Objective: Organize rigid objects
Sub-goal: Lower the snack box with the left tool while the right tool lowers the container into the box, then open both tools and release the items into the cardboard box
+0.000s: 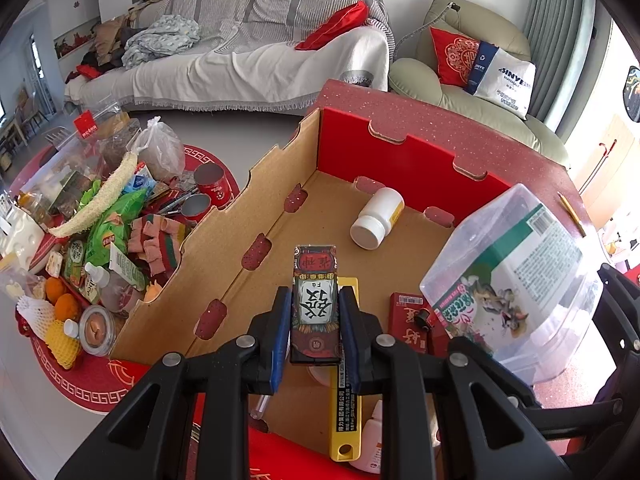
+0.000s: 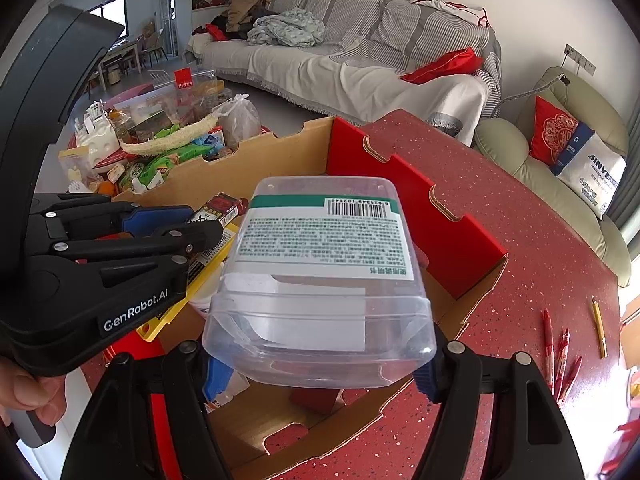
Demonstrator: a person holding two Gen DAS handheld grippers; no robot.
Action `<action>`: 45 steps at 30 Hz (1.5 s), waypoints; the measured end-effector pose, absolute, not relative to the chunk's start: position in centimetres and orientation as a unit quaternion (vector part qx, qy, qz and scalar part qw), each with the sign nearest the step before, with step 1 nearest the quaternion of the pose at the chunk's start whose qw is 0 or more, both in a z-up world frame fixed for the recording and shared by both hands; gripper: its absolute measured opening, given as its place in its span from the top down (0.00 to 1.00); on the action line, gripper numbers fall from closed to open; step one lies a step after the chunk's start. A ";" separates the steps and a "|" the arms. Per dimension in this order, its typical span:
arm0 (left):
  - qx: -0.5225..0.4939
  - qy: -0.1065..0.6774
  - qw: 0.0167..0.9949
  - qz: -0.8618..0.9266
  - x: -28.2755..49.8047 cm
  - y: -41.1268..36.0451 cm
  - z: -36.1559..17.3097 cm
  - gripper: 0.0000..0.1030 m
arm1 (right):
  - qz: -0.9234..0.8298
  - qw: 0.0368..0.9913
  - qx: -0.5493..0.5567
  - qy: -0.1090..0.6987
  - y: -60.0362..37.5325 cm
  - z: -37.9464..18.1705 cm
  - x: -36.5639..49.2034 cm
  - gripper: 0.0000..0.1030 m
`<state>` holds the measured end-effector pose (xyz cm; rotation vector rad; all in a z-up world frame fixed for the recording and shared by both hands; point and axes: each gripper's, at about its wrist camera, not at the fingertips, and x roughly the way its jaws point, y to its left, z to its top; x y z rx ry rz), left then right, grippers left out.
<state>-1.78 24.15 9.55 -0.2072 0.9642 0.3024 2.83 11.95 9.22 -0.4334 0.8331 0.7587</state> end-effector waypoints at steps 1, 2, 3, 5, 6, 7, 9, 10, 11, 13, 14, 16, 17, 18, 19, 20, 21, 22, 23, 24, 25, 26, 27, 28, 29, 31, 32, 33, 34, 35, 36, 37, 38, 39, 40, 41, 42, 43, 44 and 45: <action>-0.100 0.461 0.870 0.145 -1.8 24.1 9.5 0.75 | 0.356 0.823 -0.204 0.392 12.0 9.2 2.8 0.30; -0.100 0.461 0.870 0.145 -1.8 24.1 9.5 0.75 | 0.357 0.823 -0.203 0.392 11.9 9.2 2.9 0.30; -0.100 0.461 0.870 0.145 -1.8 24.2 9.5 0.75 | 0.357 0.823 -0.203 0.392 11.9 9.2 2.9 0.30; -0.099 0.461 0.870 0.146 -1.8 24.2 9.5 0.75 | 0.357 0.823 -0.204 0.392 11.9 9.2 2.9 0.30; -0.100 0.462 0.869 0.146 -1.8 24.2 9.5 0.75 | 0.357 0.823 -0.204 0.392 11.9 9.2 2.9 0.30; -0.101 0.462 0.869 0.146 -1.7 24.3 9.4 0.75 | 0.357 0.823 -0.204 0.392 12.0 9.2 2.9 0.30; -0.100 0.462 0.869 0.147 -1.7 24.4 9.4 0.75 | 0.357 0.823 -0.204 0.393 12.0 9.2 2.9 0.30; -0.099 0.462 0.869 0.146 -1.7 24.4 9.3 0.75 | 0.358 0.822 -0.203 0.393 12.0 9.2 3.0 0.30; -0.099 0.462 0.869 0.147 -1.7 24.4 9.3 0.75 | 0.358 0.822 -0.204 0.393 12.0 9.2 3.0 0.30; -0.098 0.462 0.869 0.147 -1.7 24.4 9.3 0.75 | 0.358 0.822 -0.201 0.393 12.0 9.2 3.0 0.30; -0.099 0.462 0.869 0.147 -1.7 24.5 9.3 0.75 | 0.358 0.823 -0.201 0.393 12.0 9.2 3.0 0.30; -0.099 0.463 0.869 0.147 -1.6 24.5 9.3 0.75 | 0.358 0.823 -0.201 0.394 12.0 9.2 3.0 0.30; -0.097 0.463 0.869 0.148 -1.6 24.5 9.3 0.75 | 0.358 0.822 -0.201 0.394 12.0 9.2 3.0 0.30; -0.097 0.463 0.868 0.148 -1.6 24.5 9.3 0.75 | 0.358 0.823 -0.201 0.394 12.0 9.2 3.0 0.30; -0.098 0.463 0.869 0.146 -1.6 24.5 9.4 0.75 | 0.358 0.823 -0.201 0.394 12.1 9.2 3.1 0.30; -0.098 0.463 0.869 0.147 -1.6 24.5 9.3 0.75 | 0.358 0.823 -0.200 0.393 12.2 9.3 3.1 0.30; -0.097 0.463 0.869 0.148 -1.6 24.5 9.3 0.75 | 0.358 0.823 -0.199 0.394 12.3 9.3 3.2 0.30; -0.097 0.464 0.868 0.148 -1.6 24.5 9.3 0.75 | 0.357 0.823 -0.198 0.394 12.3 9.3 3.2 0.30; -0.098 0.464 0.868 0.148 -1.5 24.5 9.3 0.75 | 0.358 0.823 -0.197 0.395 12.3 9.4 3.3 0.30; -0.098 0.464 0.868 0.148 -1.5 24.5 9.3 0.75 | 0.358 0.823 -0.197 0.395 12.3 9.4 3.3 0.30; -0.097 0.464 0.868 0.148 -1.5 24.5 9.3 0.75 | 0.358 0.822 -0.197 0.396 12.4 9.4 3.3 0.30; -0.097 0.464 0.868 0.148 -1.5 24.5 9.2 0.75 | 0.359 0.822 -0.197 0.396 12.3 9.4 3.4 0.30; -0.097 0.465 0.868 0.148 -1.6 24.6 9.2 0.75 | 0.359 0.821 -0.197 0.397 12.3 9.3 3.4 0.30; -0.098 0.464 0.868 0.148 -1.5 24.5 9.3 0.75 | 0.359 0.821 -0.198 0.397 12.3 9.3 3.4 0.30; -0.097 0.464 0.868 0.148 -1.5 24.5 9.3 0.75 | 0.359 0.821 -0.198 0.397 12.3 9.3 3.4 0.30; -0.097 0.465 0.868 0.148 -1.5 24.5 9.3 0.75 | 0.359 0.821 -0.197 0.398 12.3 9.2 3.4 0.30; -0.097 0.465 0.868 0.148 -1.5 24.4 9.3 0.75 | 0.359 0.821 -0.198 0.398 12.3 9.2 3.4 0.30; -0.097 0.465 0.867 0.148 -1.5 24.4 9.3 0.75 | 0.360 0.820 -0.199 0.398 12.1 9.2 3.4 0.30; -0.097 0.465 0.868 0.147 -1.5 24.4 9.3 0.75 | 0.360 0.820 -0.199 0.398 12.1 9.2 3.4 0.30; -0.095 0.465 0.868 0.148 -1.5 24.4 9.3 0.75 | 0.360 0.820 -0.199 0.398 12.2 9.2 3.4 0.30; -0.091 0.466 0.867 0.149 -1.4 24.3 9.2 0.74 | 0.362 0.818 -0.200 0.400 12.2 9.1 3.4 0.30; -0.090 0.467 0.867 0.149 -1.4 24.4 9.2 0.73 | 0.362 0.816 -0.203 0.402 12.3 9.0 3.4 0.30; -0.090 0.467 0.867 0.148 -1.3 24.4 9.2 0.68 | 0.362 0.815 -0.206 0.403 12.3 8.9 3.4 0.29; -0.090 0.467 0.867 0.148 -1.3 24.4 9.2 0.60 | 0.359 0.815 -0.210 0.404 12.4 8.8 3.4 0.29; -0.088 0.467 0.867 0.148 -1.3 24.4 9.1 0.54 | 0.357 0.815 -0.212 0.405 12.5 8.6 3.4 0.28; -0.087 0.467 0.867 0.147 -1.2 24.4 9.2 0.41 | 0.357 0.814 -0.211 0.407 12.5 8.6 3.5 0.28; -0.084 0.465 0.869 0.147 -1.3 24.3 9.2 0.36 | 0.356 0.815 -0.208 0.408 12.3 8.5 3.6 0.27; -0.081 0.463 0.870 0.148 -1.3 24.2 9.3 0.31 | 0.355 0.816 -0.206 0.407 12.2 8.5 3.6 0.26; -0.077 0.463 0.871 0.148 -1.3 24.1 9.4 0.28 | 0.353 0.818 -0.205 0.406 12.1 8.6 3.6 0.25; -0.074 0.462 0.871 0.147 -1.2 24.0 9.5 0.26 | 0.353 0.819 -0.203 0.405 12.0 8.7 3.6 0.25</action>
